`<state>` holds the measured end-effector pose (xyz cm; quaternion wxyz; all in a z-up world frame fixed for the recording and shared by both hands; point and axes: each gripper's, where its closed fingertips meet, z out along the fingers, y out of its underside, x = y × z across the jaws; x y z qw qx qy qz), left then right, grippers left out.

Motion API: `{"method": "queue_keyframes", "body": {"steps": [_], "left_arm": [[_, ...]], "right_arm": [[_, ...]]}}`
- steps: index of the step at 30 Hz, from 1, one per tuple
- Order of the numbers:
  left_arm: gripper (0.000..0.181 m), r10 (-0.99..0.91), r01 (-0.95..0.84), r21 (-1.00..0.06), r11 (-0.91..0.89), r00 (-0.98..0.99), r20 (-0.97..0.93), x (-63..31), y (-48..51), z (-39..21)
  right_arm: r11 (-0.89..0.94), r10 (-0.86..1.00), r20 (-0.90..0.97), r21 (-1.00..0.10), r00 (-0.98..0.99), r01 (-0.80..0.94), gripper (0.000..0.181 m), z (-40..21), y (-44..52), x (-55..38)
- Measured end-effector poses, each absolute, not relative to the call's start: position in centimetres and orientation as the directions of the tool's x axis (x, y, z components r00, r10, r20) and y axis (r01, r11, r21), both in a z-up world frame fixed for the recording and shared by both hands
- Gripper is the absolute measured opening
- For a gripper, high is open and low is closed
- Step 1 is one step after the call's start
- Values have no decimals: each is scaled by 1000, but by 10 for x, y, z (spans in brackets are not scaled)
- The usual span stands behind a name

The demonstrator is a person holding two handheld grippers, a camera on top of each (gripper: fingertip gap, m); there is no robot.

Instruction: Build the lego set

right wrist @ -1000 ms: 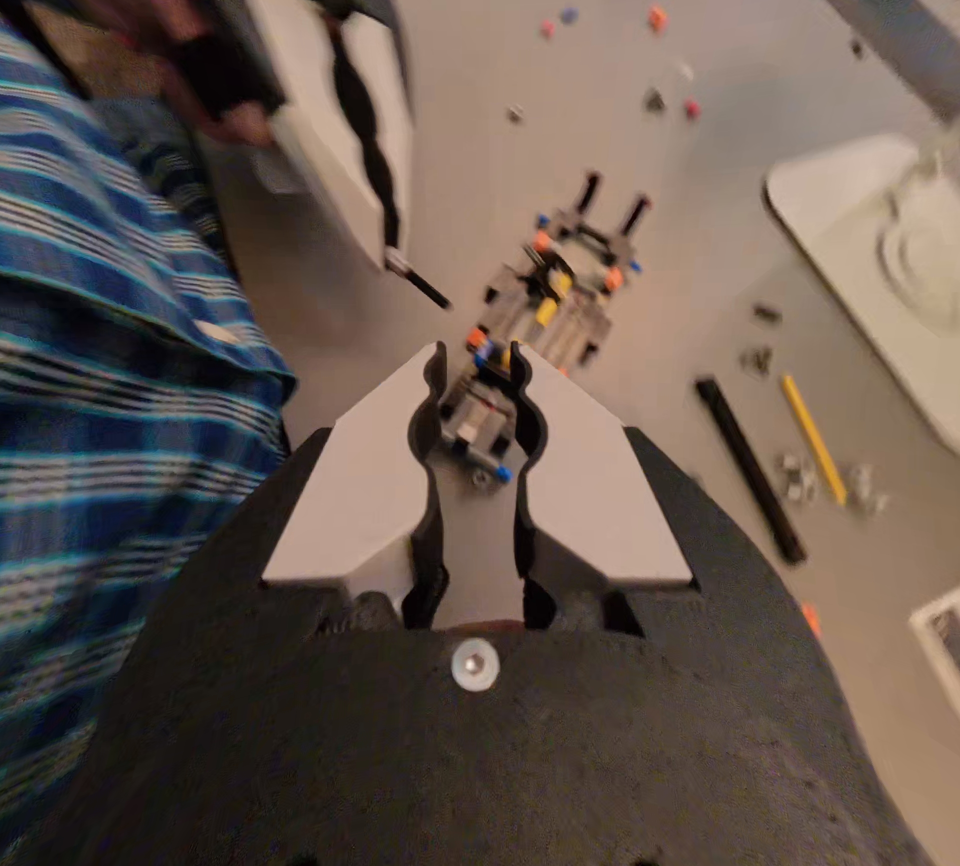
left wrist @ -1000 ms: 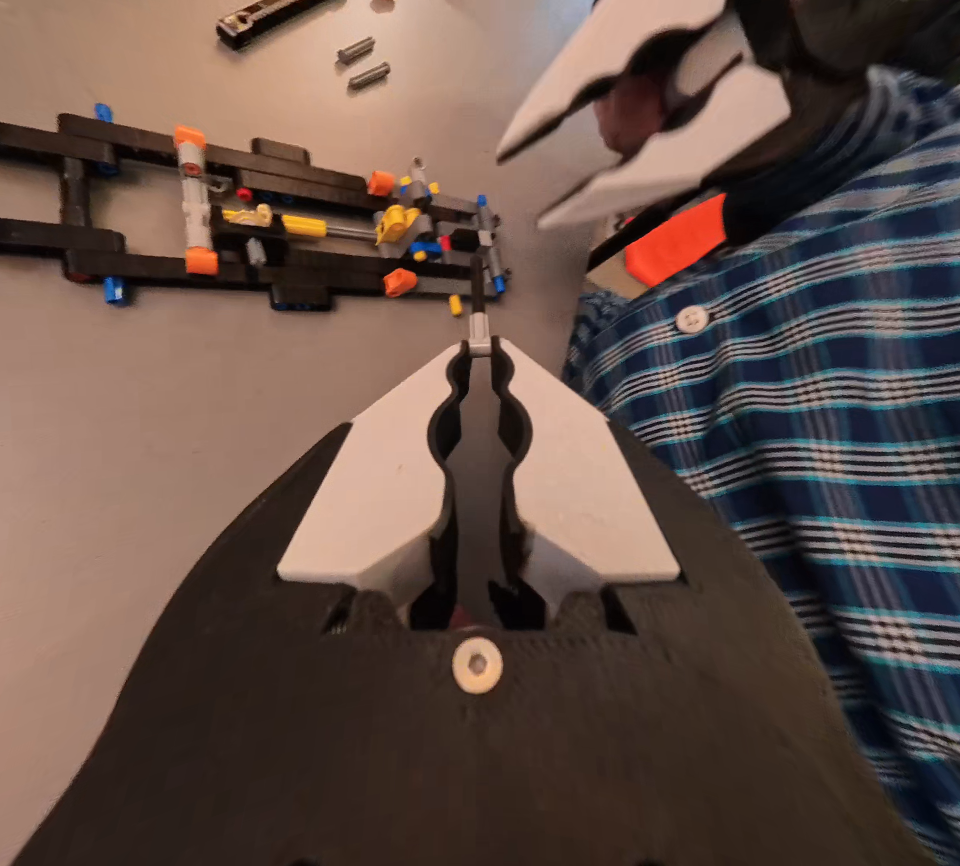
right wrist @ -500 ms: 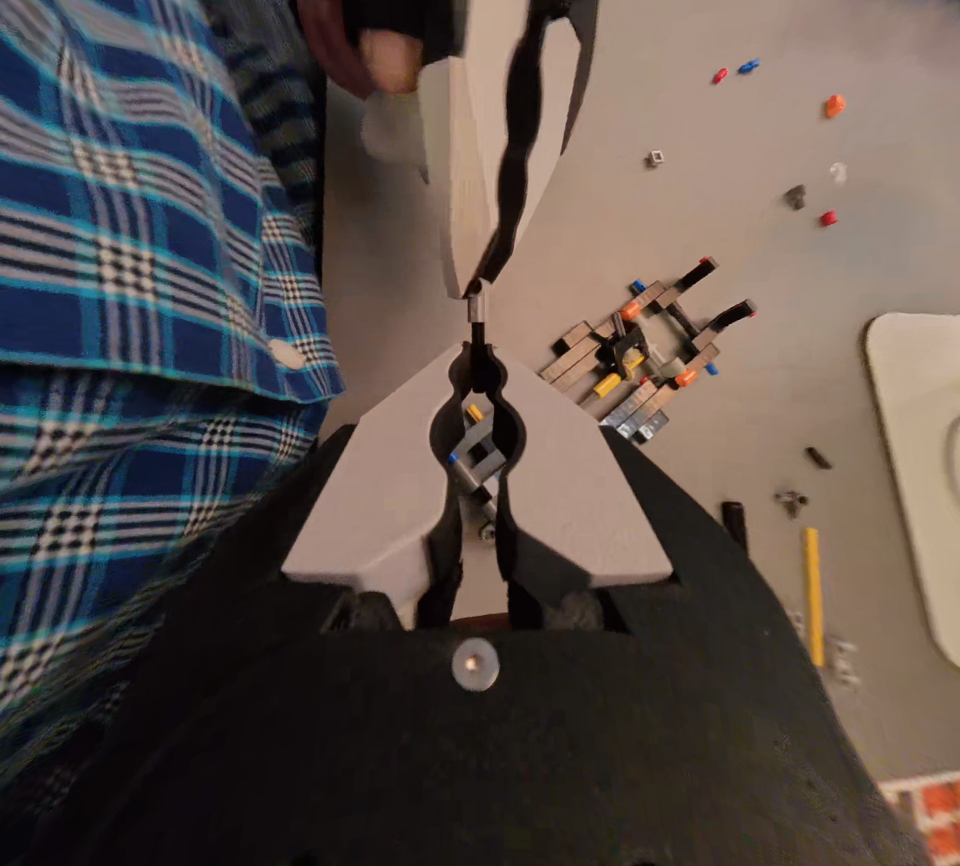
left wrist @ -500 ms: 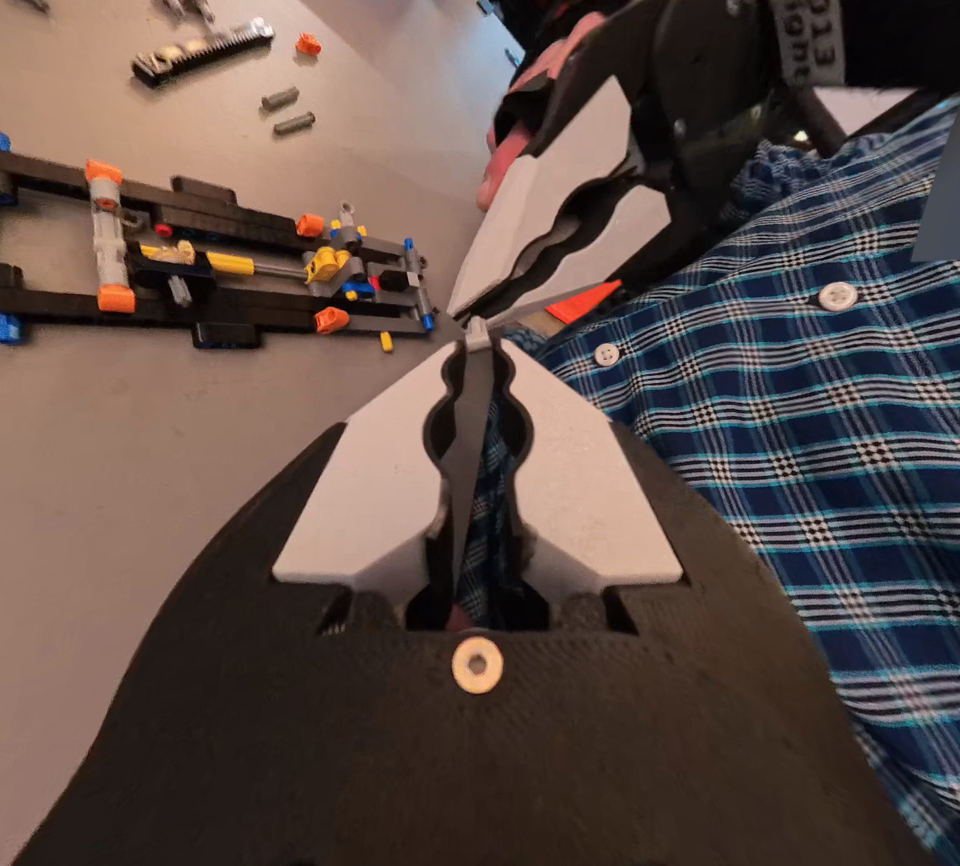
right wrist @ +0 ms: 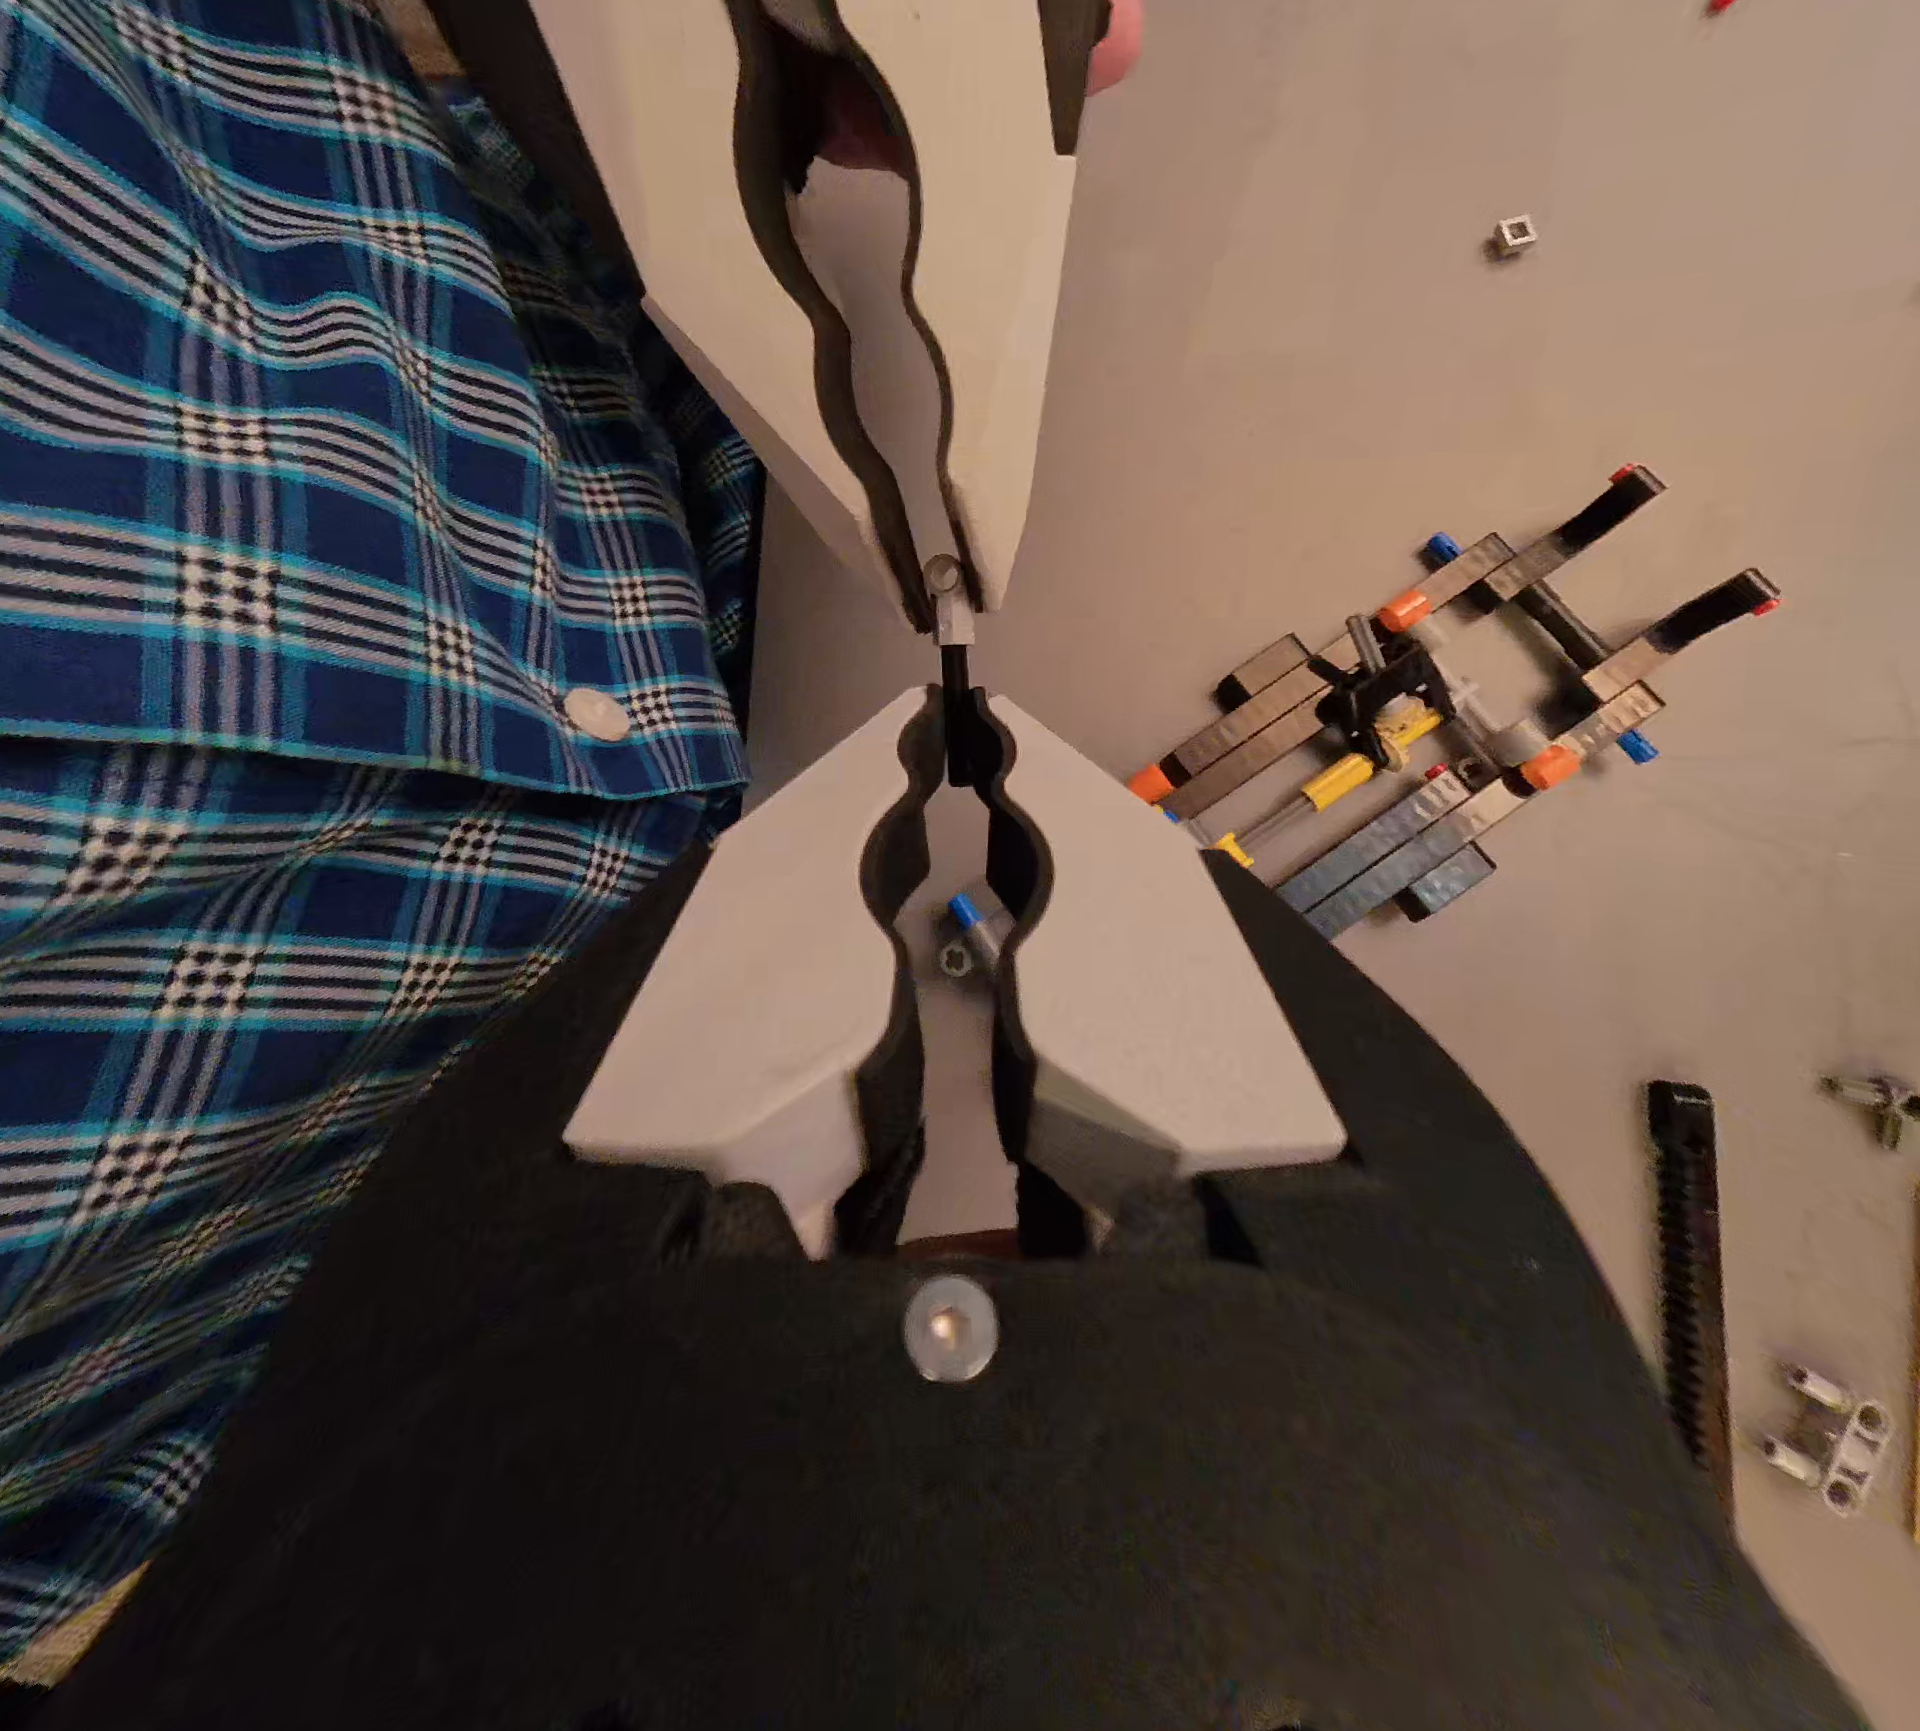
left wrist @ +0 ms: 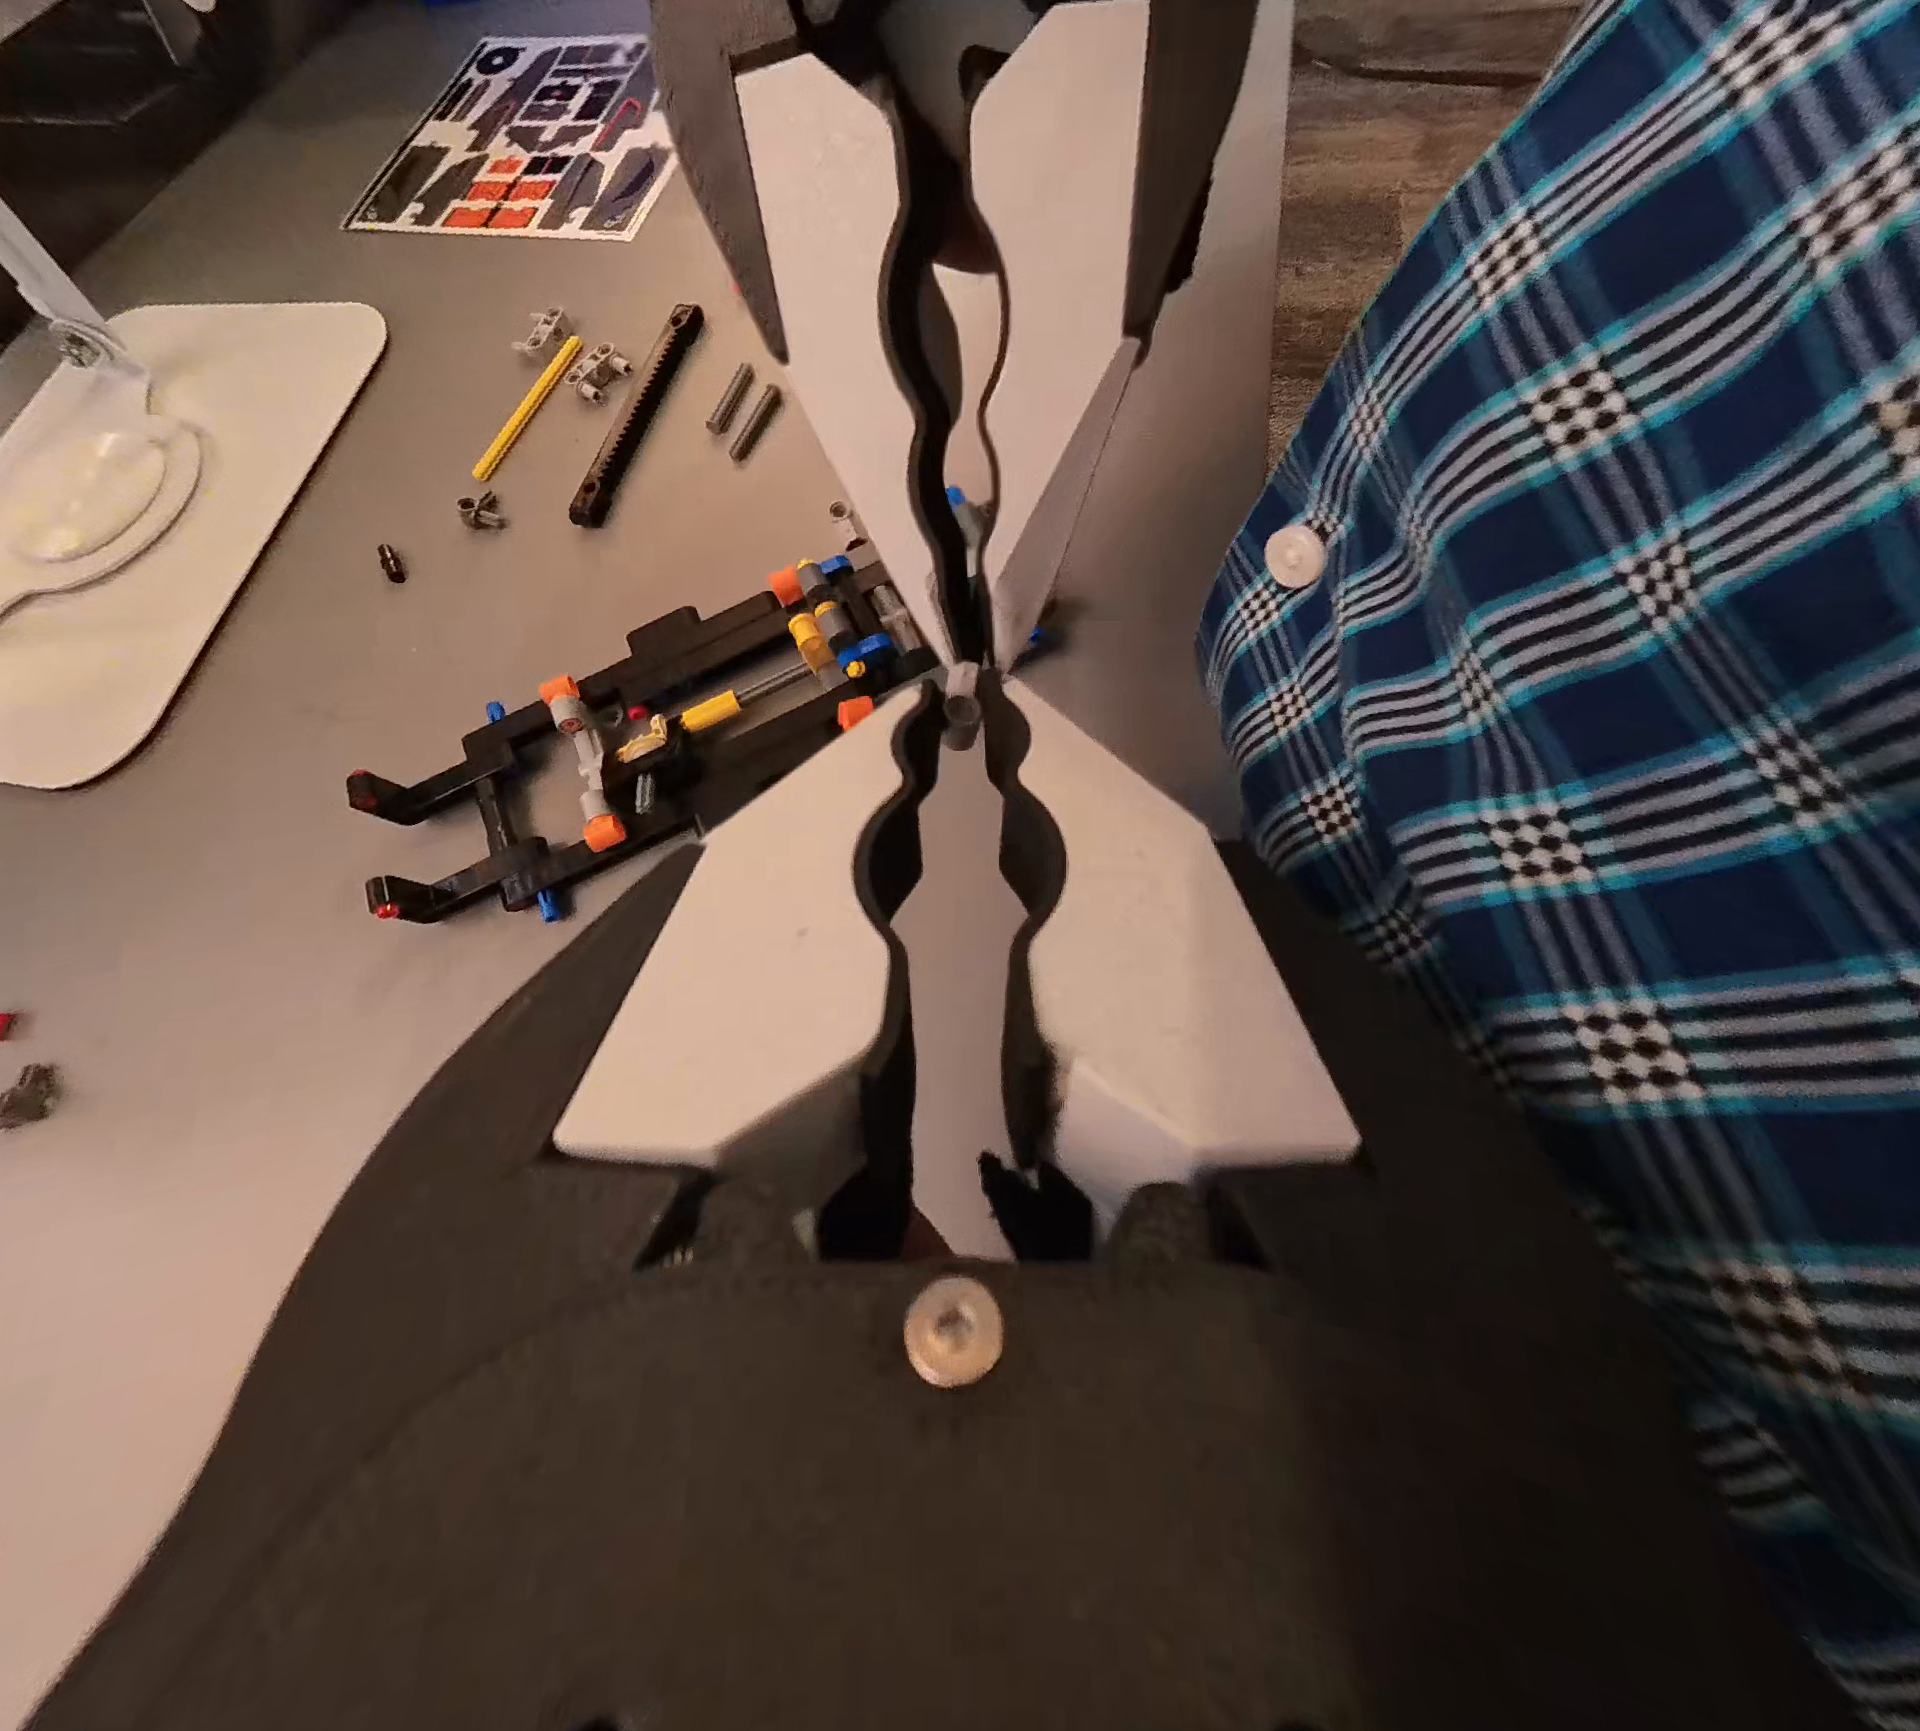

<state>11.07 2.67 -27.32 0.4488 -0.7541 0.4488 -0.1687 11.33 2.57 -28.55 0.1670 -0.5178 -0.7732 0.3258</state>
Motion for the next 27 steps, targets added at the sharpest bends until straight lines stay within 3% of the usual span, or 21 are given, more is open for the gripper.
{"method": "queue_keyframes", "body": {"steps": [4, 9, 12, 27], "left_arm": [[6, -771, -469, -829, -304, 633, -75, 106, 30, -281], [6, -682, -384, -812, -440, 731, 23, 109, 29, -300], [6, -643, -411, -780, -471, 766, -16, 109, 29, -317], [6, -569, -353, -765, -539, 822, 22, 113, 37, -334]], "right_arm": [[158, 942, -100, -709, -321, 687, 13, -278, 42, 114], [-5, 986, -121, -710, -114, 705, 15, -285, 83, 139], [-85, 992, -129, -703, -9, 706, 23, -298, 98, 150], [-181, 982, -169, -707, 85, 684, 31, -334, 103, 161]]}}
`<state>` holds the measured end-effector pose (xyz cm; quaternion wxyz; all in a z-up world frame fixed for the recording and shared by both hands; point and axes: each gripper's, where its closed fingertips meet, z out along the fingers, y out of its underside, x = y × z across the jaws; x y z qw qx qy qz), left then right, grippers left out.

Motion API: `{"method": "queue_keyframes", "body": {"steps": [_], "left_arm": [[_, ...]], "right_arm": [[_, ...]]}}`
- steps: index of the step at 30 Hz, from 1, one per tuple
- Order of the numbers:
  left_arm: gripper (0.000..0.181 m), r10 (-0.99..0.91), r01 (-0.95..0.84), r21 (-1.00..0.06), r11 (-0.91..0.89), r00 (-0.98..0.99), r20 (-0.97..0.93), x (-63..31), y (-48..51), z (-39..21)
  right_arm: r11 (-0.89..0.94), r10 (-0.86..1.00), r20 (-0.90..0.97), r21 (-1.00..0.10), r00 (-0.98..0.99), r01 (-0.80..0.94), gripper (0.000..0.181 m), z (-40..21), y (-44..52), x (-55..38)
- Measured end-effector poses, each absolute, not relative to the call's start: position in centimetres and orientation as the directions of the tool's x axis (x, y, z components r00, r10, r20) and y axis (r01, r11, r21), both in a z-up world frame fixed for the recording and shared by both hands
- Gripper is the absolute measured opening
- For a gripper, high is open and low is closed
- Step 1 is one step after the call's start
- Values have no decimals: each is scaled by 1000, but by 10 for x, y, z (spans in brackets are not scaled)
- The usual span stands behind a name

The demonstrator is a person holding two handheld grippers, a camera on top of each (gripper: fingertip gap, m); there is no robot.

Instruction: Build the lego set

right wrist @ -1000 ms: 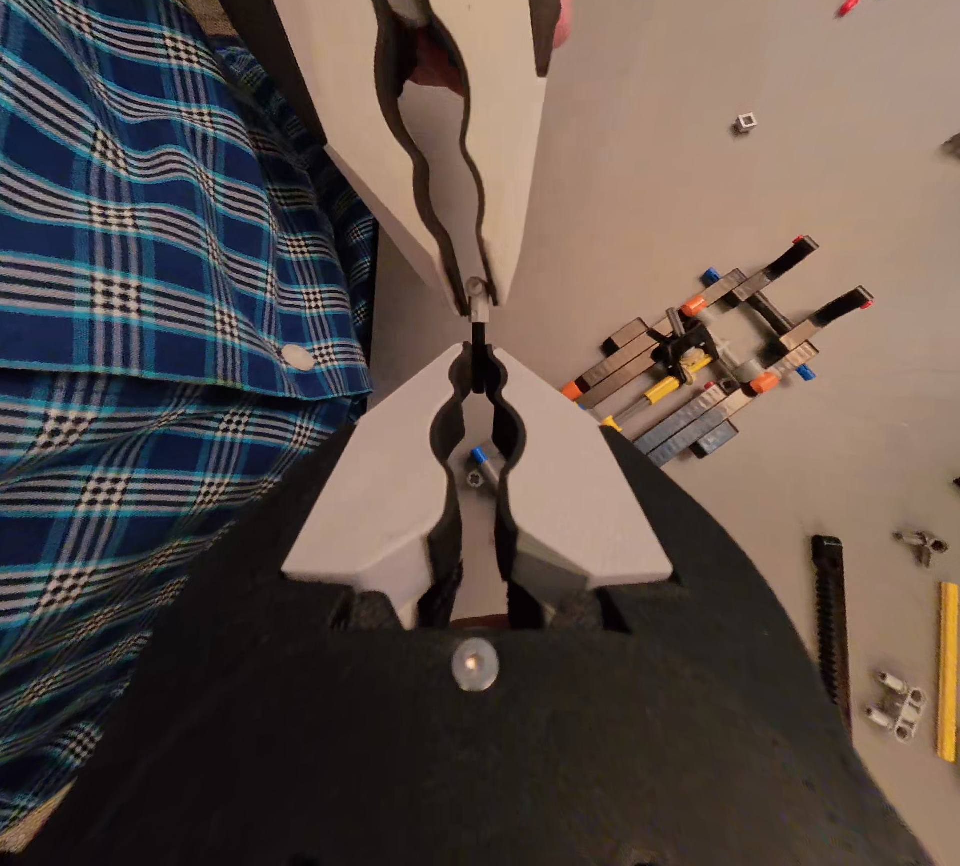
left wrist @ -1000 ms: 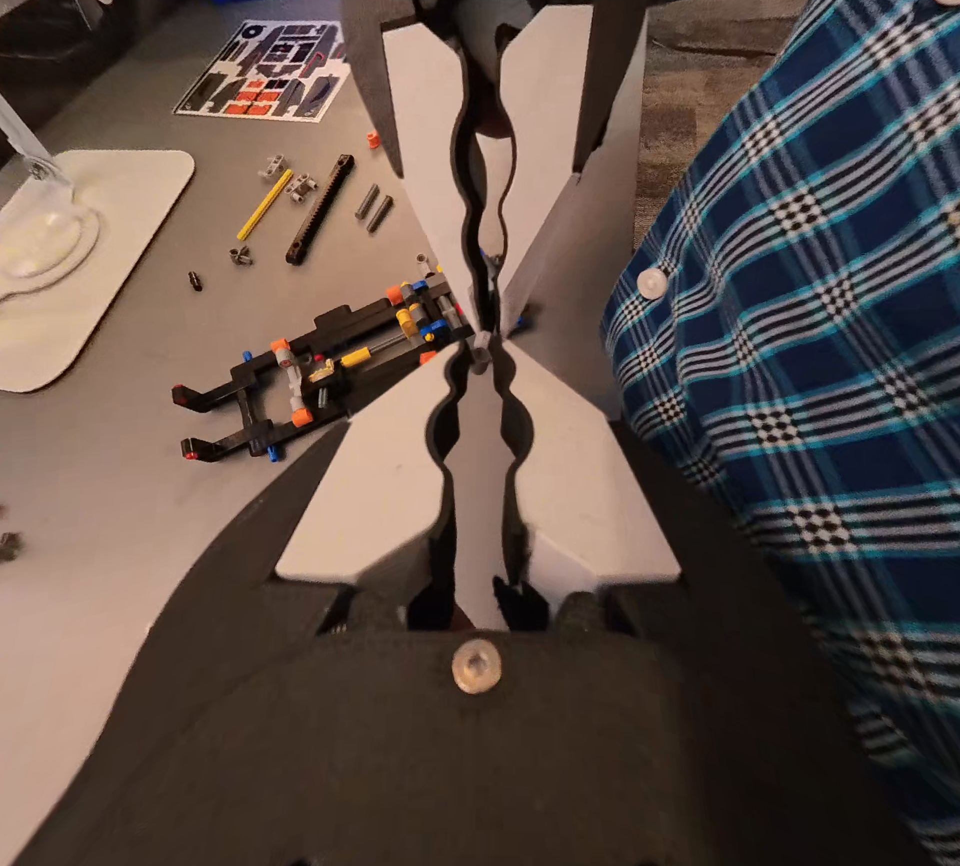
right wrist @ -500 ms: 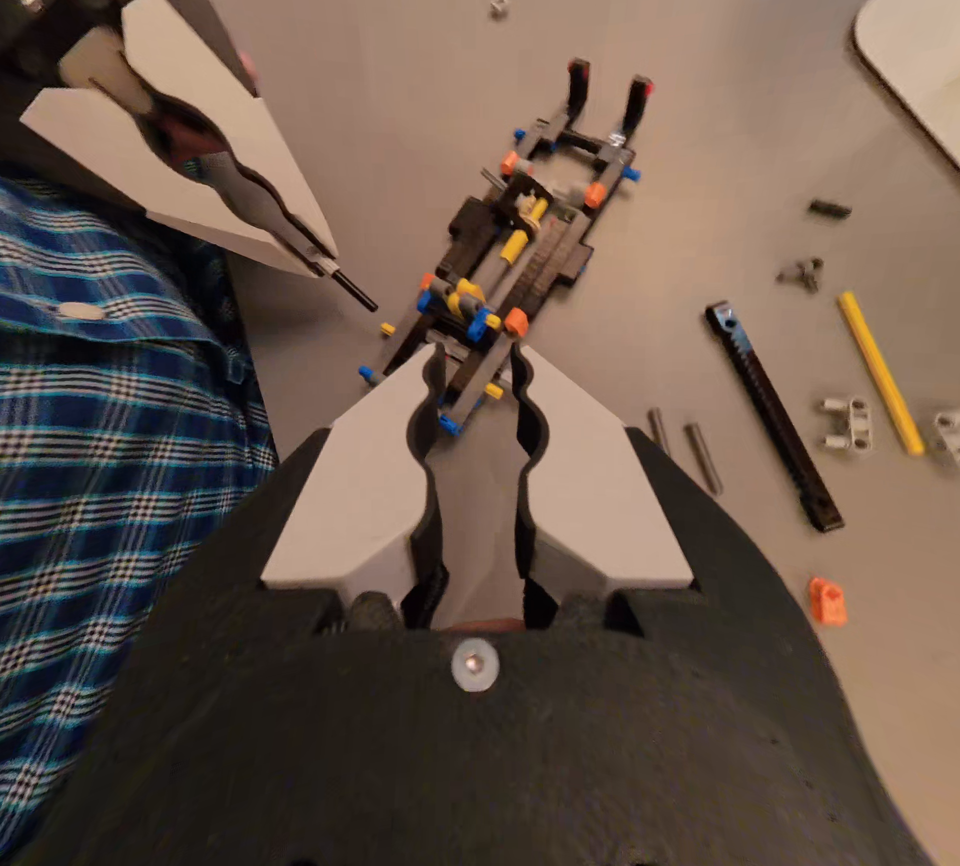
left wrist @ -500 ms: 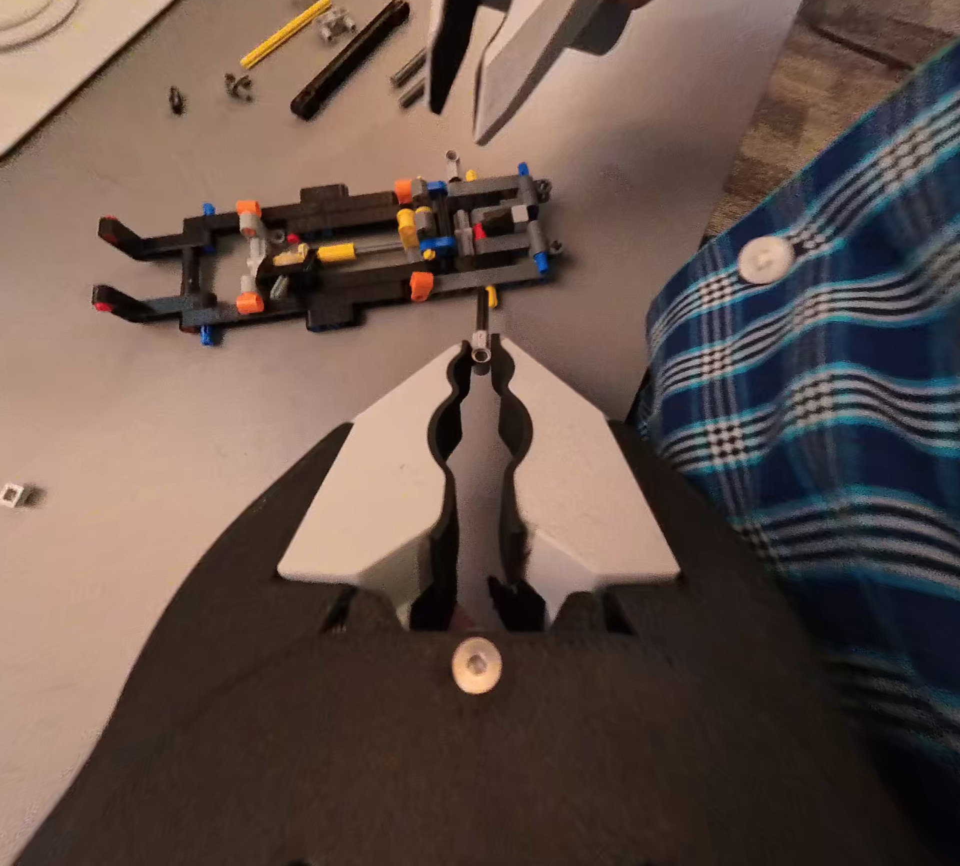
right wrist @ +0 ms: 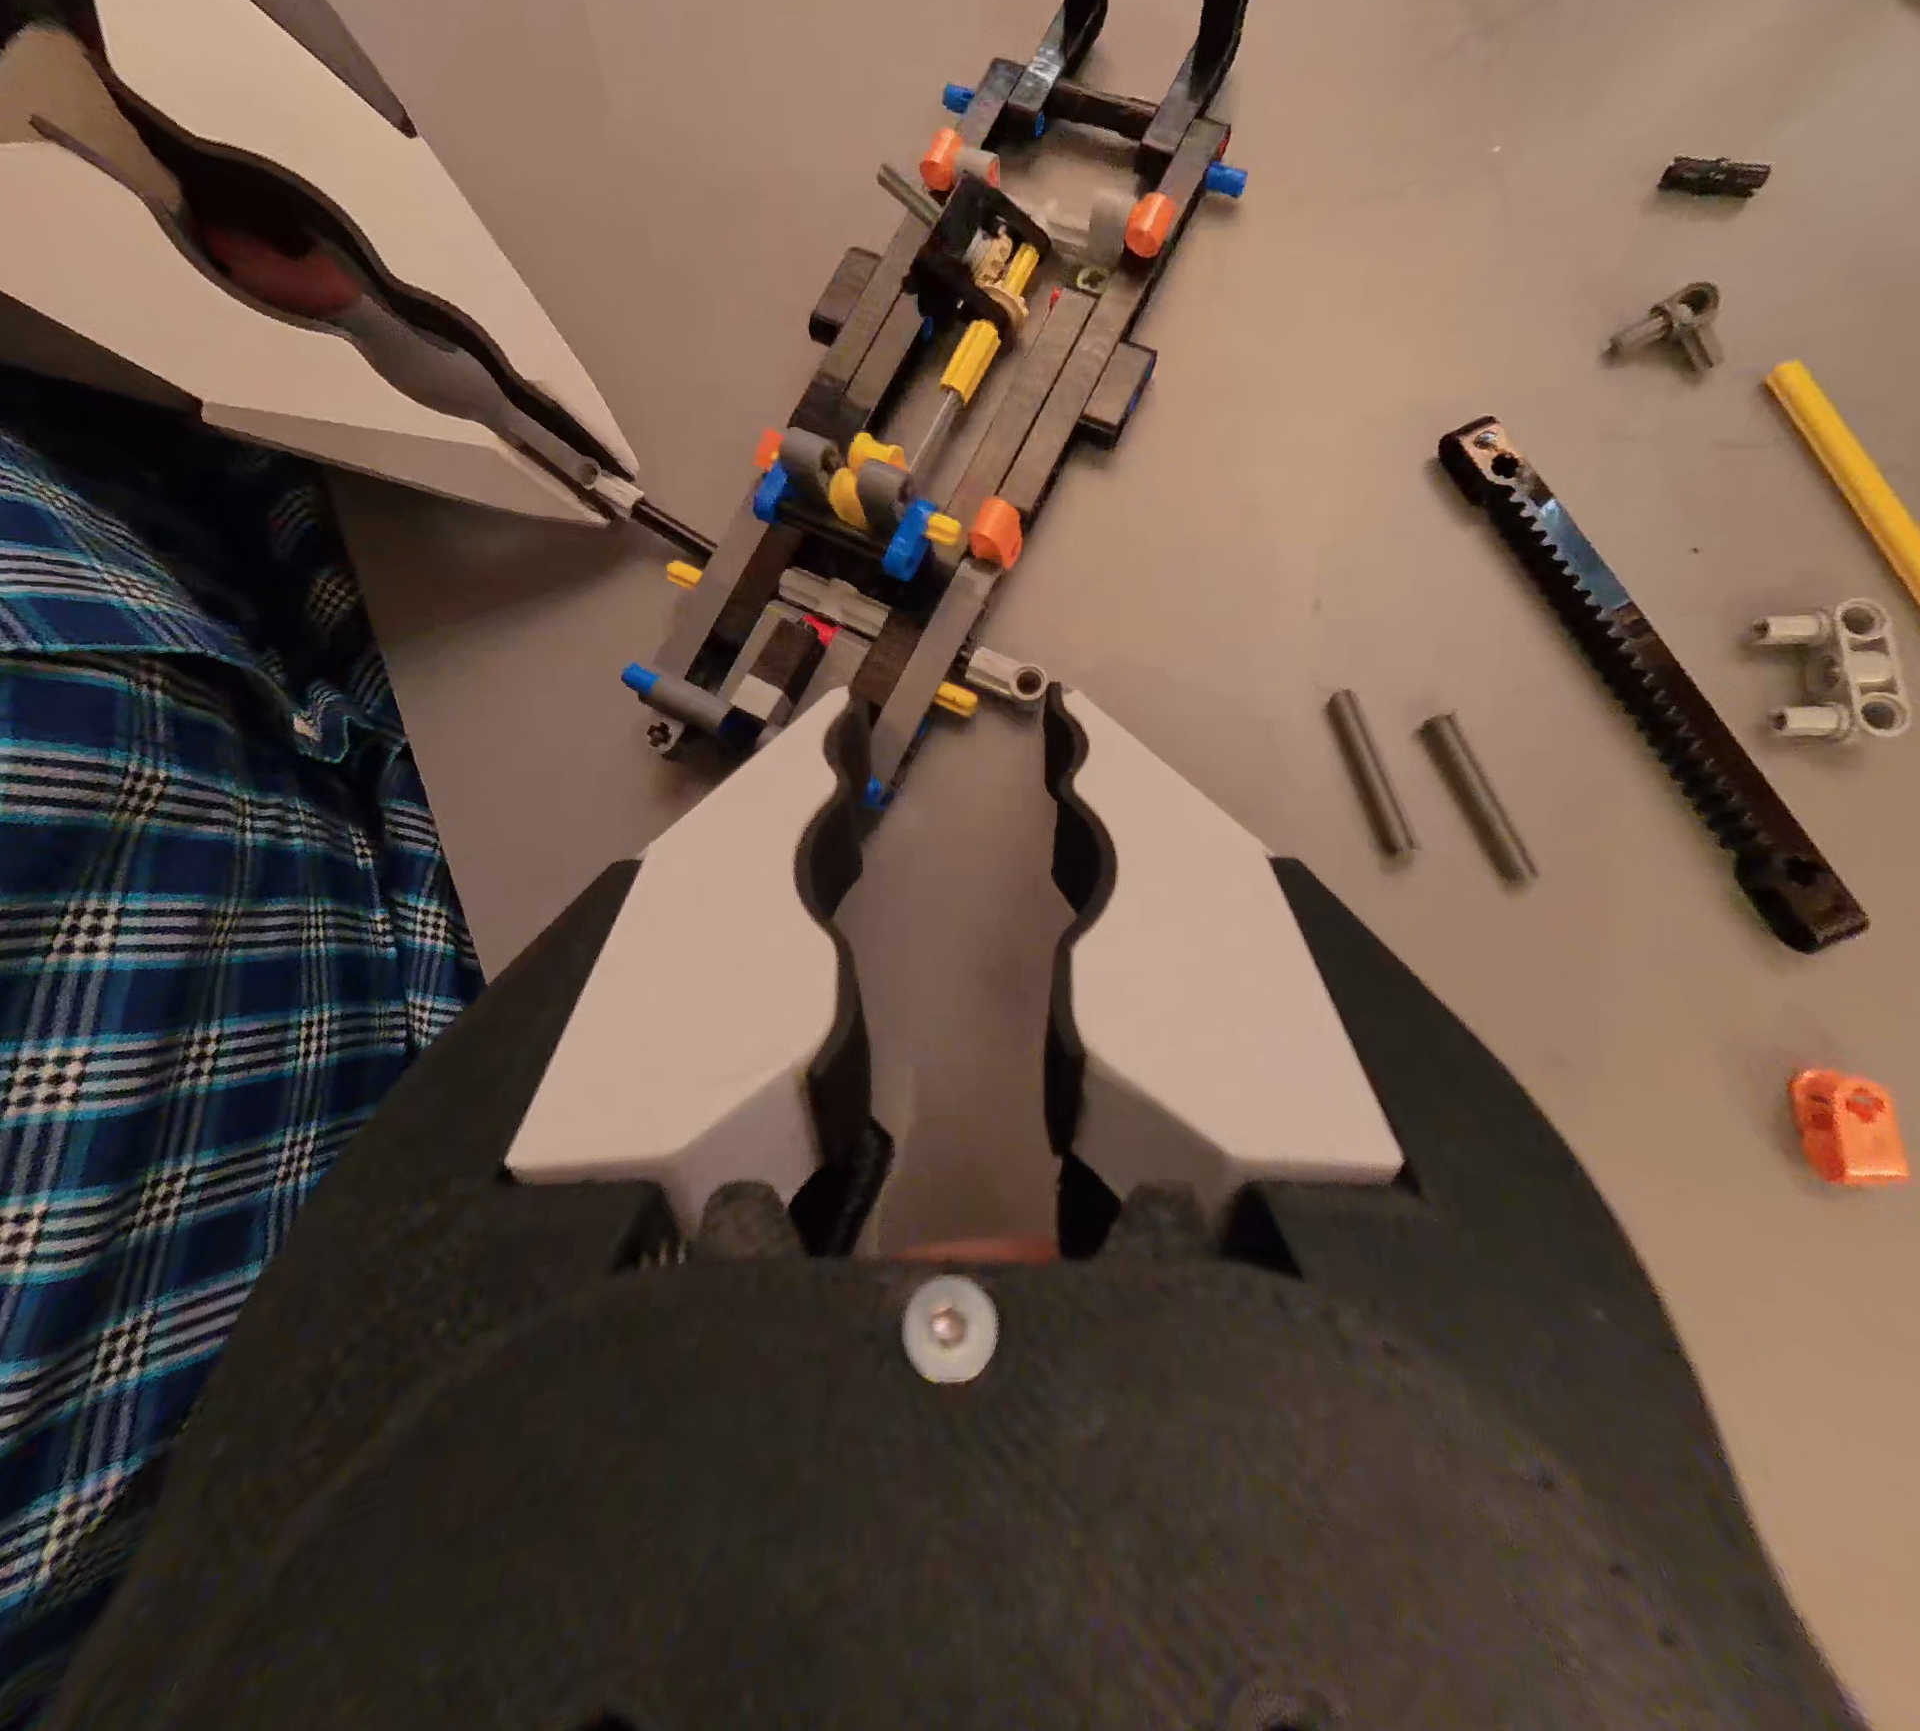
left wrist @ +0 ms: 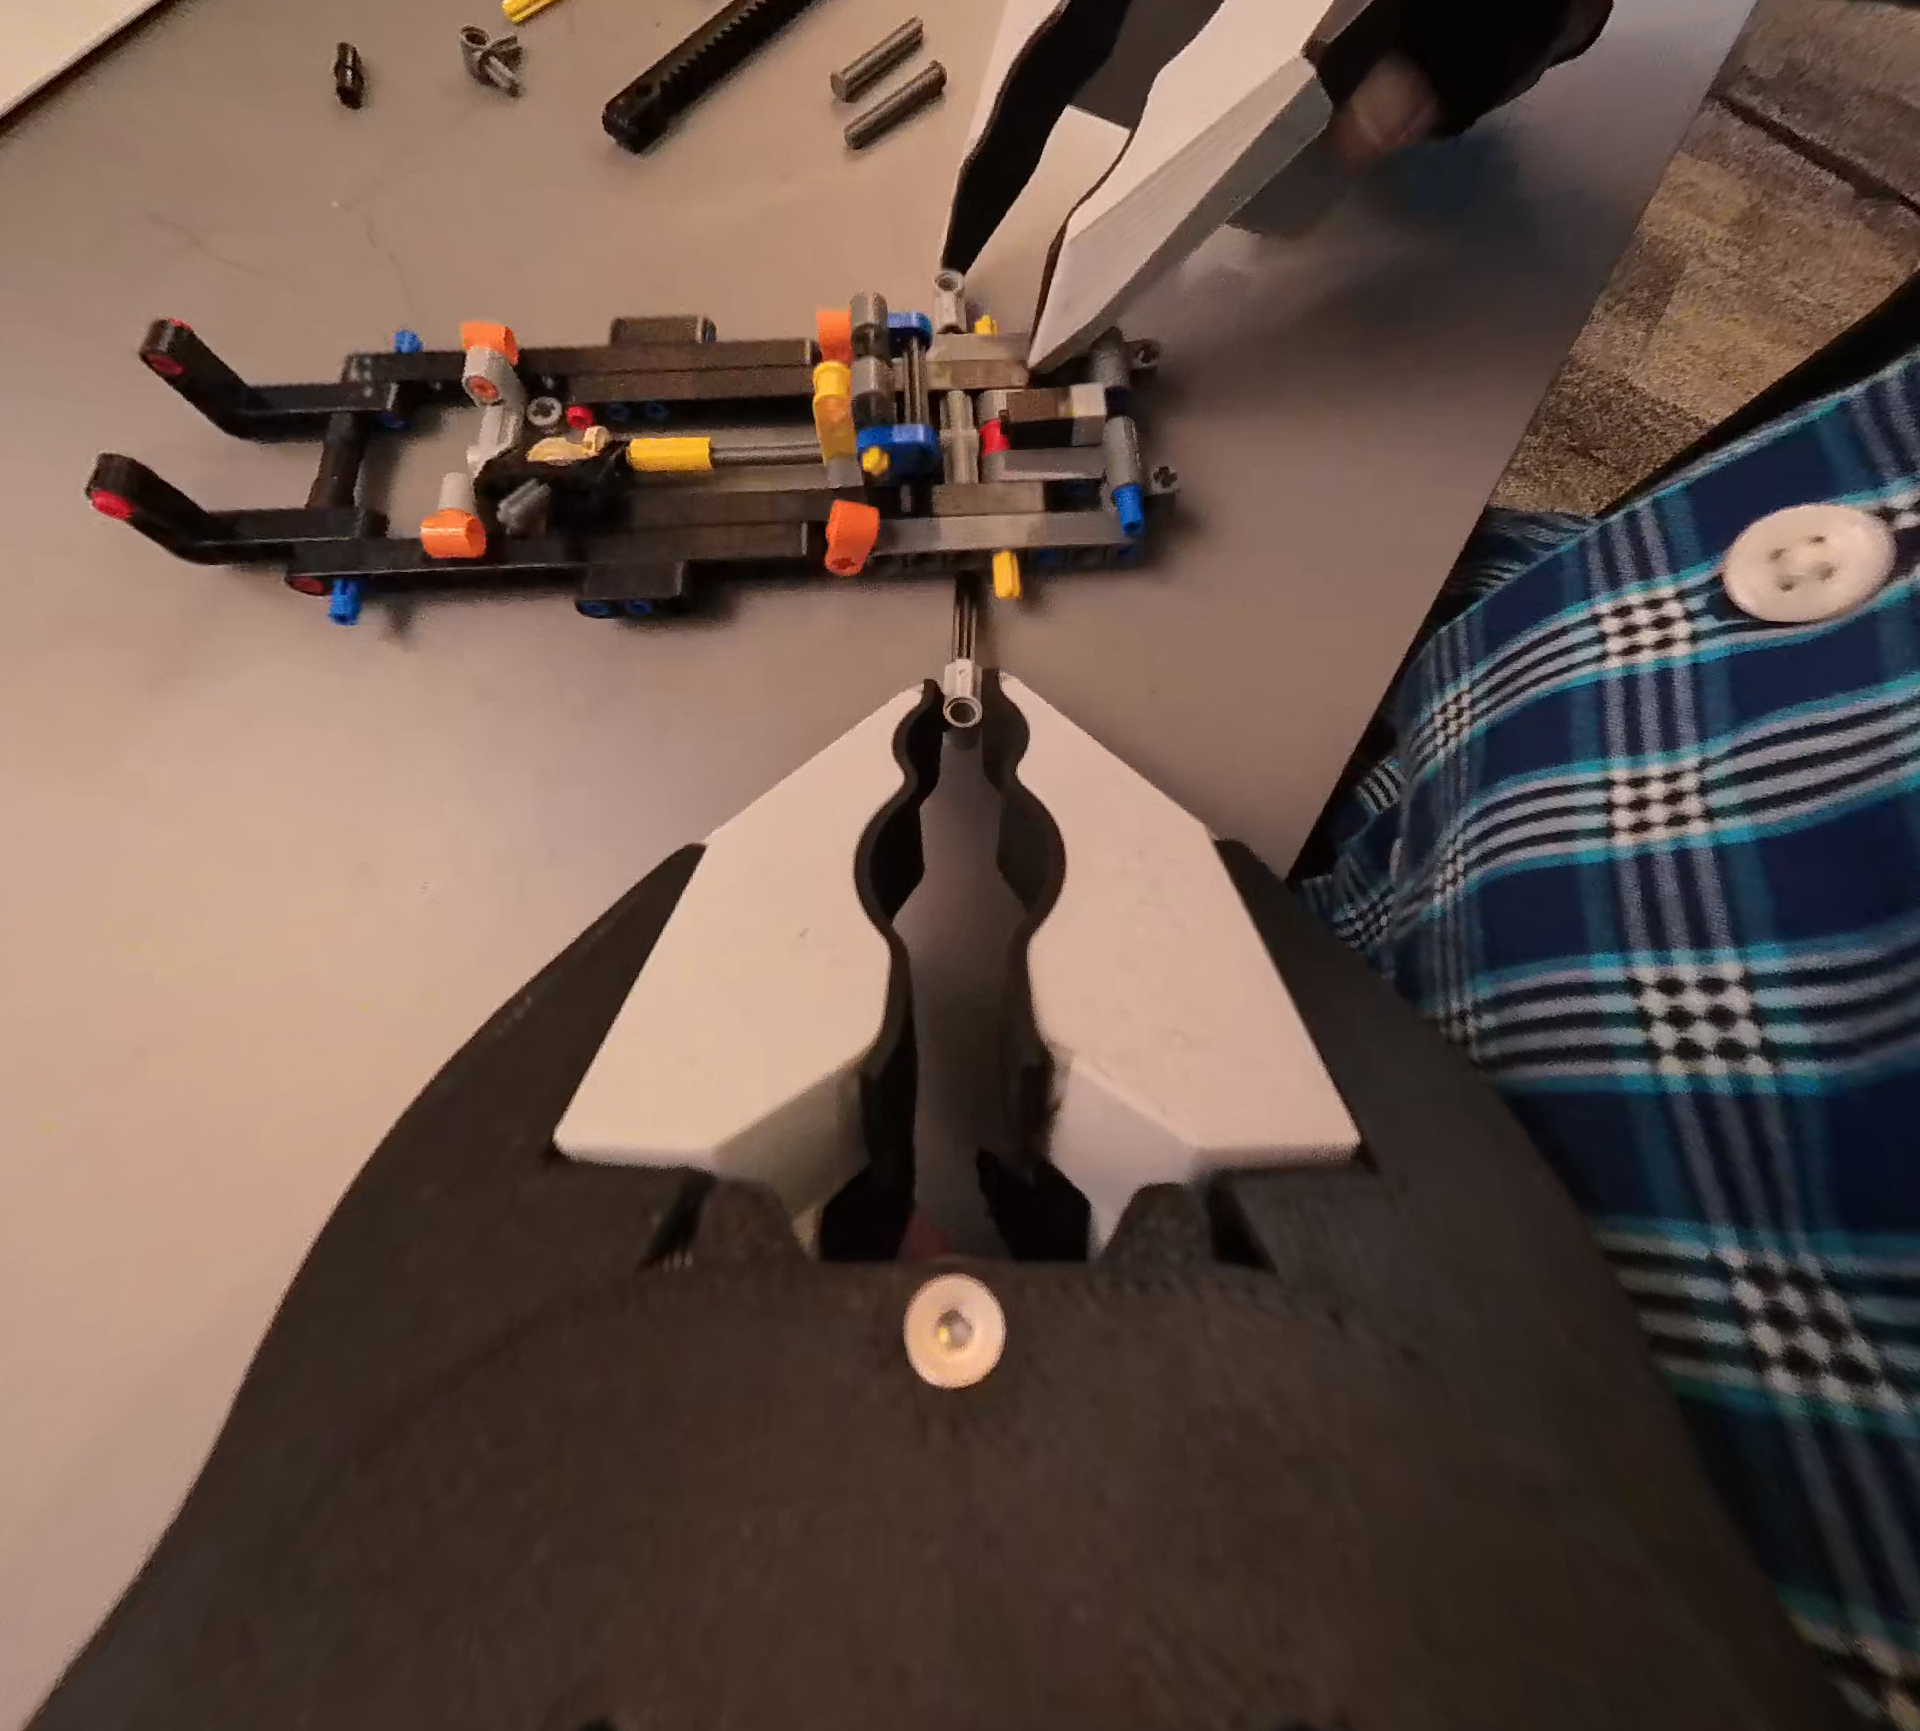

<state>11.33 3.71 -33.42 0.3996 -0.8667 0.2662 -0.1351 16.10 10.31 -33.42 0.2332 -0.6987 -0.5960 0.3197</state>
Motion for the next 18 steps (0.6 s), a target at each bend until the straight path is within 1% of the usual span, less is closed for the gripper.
{"method": "queue_keyframes", "body": {"steps": [7, 15, 18], "left_arm": [[6, -563, -346, -778, -525, 826, 12, 115, 37, -331], [6, -531, -281, -801, -529, 845, 55, 107, 36, -325], [6, -535, -285, -805, -521, 843, 47, 109, 36, -325]], "right_arm": [[-193, 977, -200, -708, 70, 679, 30, -336, 104, 159], [-187, 977, -203, -706, 58, 683, 30, -337, 104, 158], [-191, 977, -207, -705, 59, 683, 30, -337, 104, 157]]}}
